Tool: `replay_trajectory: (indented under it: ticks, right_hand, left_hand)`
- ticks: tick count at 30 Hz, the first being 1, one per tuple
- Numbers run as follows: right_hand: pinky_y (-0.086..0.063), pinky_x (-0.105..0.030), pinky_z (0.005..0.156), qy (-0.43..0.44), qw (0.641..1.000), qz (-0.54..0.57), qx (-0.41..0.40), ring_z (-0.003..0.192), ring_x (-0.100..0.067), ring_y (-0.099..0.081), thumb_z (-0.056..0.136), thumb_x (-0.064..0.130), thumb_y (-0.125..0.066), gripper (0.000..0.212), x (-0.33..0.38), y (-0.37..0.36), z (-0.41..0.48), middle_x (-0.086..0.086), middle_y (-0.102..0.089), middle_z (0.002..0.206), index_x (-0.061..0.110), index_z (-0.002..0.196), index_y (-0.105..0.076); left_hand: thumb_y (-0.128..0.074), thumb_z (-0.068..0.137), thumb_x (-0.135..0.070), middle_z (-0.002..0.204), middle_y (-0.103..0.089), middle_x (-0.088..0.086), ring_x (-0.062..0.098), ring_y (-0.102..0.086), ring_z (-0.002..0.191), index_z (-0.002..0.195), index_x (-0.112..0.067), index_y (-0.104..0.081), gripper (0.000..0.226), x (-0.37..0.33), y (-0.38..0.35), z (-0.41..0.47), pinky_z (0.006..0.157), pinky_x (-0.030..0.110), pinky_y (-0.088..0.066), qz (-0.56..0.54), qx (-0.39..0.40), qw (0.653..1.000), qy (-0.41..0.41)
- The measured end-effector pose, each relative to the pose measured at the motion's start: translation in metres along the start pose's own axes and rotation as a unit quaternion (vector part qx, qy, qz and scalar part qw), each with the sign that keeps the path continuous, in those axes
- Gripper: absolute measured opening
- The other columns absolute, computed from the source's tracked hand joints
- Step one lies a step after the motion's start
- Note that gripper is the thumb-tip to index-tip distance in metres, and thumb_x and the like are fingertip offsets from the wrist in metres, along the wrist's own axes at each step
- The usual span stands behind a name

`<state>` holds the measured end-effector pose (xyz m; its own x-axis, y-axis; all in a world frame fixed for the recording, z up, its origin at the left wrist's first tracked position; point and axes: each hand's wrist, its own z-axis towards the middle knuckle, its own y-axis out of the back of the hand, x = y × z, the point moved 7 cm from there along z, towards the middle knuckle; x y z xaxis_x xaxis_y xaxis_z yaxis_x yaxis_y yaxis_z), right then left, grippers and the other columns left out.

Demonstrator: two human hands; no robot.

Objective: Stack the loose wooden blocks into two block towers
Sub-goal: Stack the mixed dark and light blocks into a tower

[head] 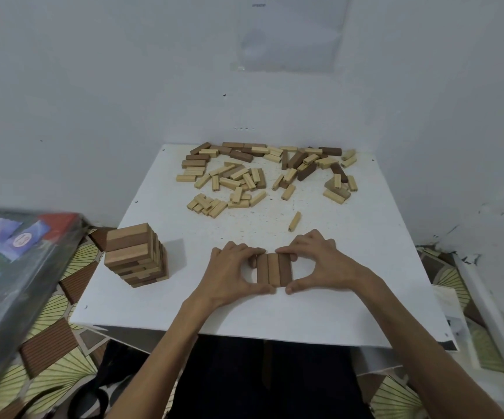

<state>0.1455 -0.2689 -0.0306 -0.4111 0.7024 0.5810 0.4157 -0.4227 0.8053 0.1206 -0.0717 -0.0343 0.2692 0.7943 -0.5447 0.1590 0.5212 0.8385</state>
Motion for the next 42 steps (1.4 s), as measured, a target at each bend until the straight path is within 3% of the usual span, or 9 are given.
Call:
replay_trajectory:
  ticks: [7,13,18,26,37,42]
  right_hand:
    - [-0.030,-0.037,0.103,0.010,0.998,0.010,-0.065,0.121,-0.005,-0.035,0.070,0.069,-0.079,0.071,0.002,-0.007,-0.006,0.023,-0.048,0.114,0.046,0.133,-0.055]
    - [-0.029,-0.040,0.103,0.020,0.994,-0.015,-0.107,0.122,-0.003,-0.035,0.069,0.076,-0.073,0.075,0.005,-0.009,-0.005,0.021,-0.042,0.120,0.041,0.134,-0.056]
    - [-0.031,-0.042,0.101,0.023,0.993,-0.022,-0.110,0.122,-0.005,-0.037,0.071,0.073,-0.071,0.073,0.008,-0.013,-0.006,0.019,-0.044,0.122,0.039,0.133,-0.056]
    - [-0.033,-0.043,0.100,0.020,0.992,-0.030,-0.121,0.122,-0.005,-0.037,0.071,0.073,-0.071,0.070,0.004,-0.013,-0.008,0.022,-0.043,0.122,0.042,0.132,-0.055]
    - [-0.033,-0.045,0.099,0.026,0.991,-0.028,-0.128,0.122,-0.005,-0.037,0.072,0.070,-0.072,0.069,0.005,-0.013,-0.009,0.020,-0.044,0.123,0.039,0.131,-0.056]
    - [-0.034,-0.045,0.100,0.024,0.991,-0.022,-0.129,0.123,-0.006,-0.037,0.072,0.068,-0.073,0.069,0.007,-0.014,-0.009,0.019,-0.044,0.124,0.037,0.131,-0.057]
  left_hand:
    - [-0.067,0.059,-0.084,0.103,-0.061,-0.022,0.005,-0.047,0.100,0.129,-0.041,-0.060,0.082,-0.001,0.004,0.006,0.092,0.039,-0.037,-0.016,0.027,0.999,-0.015]
    - [-0.073,0.058,-0.084,0.097,-0.056,-0.020,0.006,-0.044,0.098,0.122,-0.043,-0.062,0.077,0.001,0.008,0.011,0.089,0.038,-0.037,-0.008,0.018,0.999,-0.032]
    - [-0.073,0.054,-0.086,0.106,-0.053,-0.022,0.007,-0.043,0.104,0.122,-0.044,-0.063,0.081,0.002,0.006,0.011,0.092,0.037,-0.036,-0.012,0.019,0.999,-0.046]
    - [-0.078,0.066,-0.075,0.108,-0.053,-0.024,0.003,-0.043,0.108,0.135,-0.042,-0.056,0.079,0.006,0.003,0.012,0.094,0.030,-0.031,-0.029,0.051,0.996,-0.072]
    - [-0.079,0.066,-0.068,0.099,-0.053,-0.022,0.003,-0.045,0.098,0.122,-0.043,-0.060,0.064,0.002,0.003,0.011,0.086,0.033,-0.032,-0.023,0.004,0.996,-0.080]
    - [-0.076,0.061,-0.073,0.110,-0.051,-0.022,0.009,-0.043,0.107,0.122,-0.043,-0.063,0.069,0.004,0.002,0.011,0.092,0.039,-0.035,-0.030,-0.005,0.997,-0.070]
